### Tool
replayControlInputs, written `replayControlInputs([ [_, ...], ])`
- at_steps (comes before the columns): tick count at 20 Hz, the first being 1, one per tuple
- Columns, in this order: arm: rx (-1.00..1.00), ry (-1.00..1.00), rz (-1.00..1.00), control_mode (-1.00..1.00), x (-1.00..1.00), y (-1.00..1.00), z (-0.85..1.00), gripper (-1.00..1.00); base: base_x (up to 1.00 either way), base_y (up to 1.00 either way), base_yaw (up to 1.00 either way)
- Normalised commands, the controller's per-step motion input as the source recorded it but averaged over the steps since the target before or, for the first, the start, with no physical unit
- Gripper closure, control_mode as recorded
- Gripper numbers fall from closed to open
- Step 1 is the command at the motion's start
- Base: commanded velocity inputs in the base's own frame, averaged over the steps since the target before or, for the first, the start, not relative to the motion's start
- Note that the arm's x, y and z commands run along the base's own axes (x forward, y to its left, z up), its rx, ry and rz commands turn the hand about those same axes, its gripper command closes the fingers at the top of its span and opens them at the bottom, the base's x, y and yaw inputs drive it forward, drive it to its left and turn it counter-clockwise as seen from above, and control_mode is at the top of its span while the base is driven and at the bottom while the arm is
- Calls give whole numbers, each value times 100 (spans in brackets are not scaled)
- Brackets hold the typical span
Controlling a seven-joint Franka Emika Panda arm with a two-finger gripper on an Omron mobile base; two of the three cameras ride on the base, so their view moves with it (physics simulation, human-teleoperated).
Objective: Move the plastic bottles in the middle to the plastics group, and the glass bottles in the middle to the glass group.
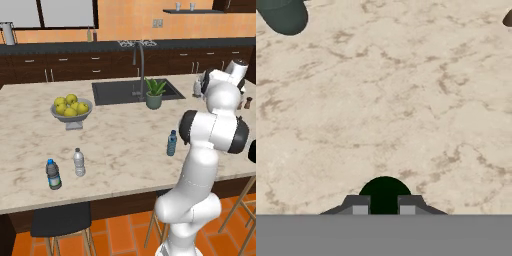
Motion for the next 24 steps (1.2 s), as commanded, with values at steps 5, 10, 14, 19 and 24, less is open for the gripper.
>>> replayControlInputs([
  [5, 0, 0, -8, -100, 0, -54, 0, 100, 0, 0, 0],
  [10, 0, 2, -11, -100, 0, -81, 0, 100, 0, 0, 0],
  [14, 0, 1, -12, -100, -25, -75, 0, 100, 0, 0, 0],
  [19, 0, 0, -16, -100, -48, -44, 0, 100, 0, 0, 0],
  [24, 0, 0, -11, -100, -36, -31, -1, 100, 0, 0, 0],
])
